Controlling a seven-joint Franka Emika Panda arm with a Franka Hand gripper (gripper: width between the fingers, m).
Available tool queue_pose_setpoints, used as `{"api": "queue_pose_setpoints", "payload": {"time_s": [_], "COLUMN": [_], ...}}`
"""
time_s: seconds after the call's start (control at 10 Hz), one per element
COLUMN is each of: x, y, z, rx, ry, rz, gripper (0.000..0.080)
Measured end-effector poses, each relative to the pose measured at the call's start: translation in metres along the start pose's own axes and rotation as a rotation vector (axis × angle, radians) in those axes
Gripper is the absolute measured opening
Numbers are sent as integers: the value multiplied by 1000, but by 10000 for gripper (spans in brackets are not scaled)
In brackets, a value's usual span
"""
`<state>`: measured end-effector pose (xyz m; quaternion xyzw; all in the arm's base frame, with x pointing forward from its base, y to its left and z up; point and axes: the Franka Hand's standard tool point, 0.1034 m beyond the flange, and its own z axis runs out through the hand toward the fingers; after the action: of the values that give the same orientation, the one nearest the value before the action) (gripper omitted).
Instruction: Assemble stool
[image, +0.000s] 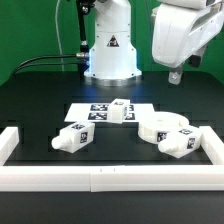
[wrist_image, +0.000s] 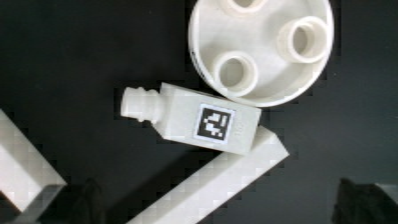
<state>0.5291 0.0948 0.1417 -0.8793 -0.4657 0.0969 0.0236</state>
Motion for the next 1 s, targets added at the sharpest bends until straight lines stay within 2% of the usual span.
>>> {"api": "queue_pose_setpoints", "payload": {"time_s": [0.6,0.7,0.9,1.0], "x": [0,1,-4,-9], "y": [1,4,16,17], "z": [1,5,20,22], "rx": [4,-13,-69,-82], "ry": [-3,16,77,53], "rz": [2,12,28,-26], "gripper": [649,649,649,649]}}
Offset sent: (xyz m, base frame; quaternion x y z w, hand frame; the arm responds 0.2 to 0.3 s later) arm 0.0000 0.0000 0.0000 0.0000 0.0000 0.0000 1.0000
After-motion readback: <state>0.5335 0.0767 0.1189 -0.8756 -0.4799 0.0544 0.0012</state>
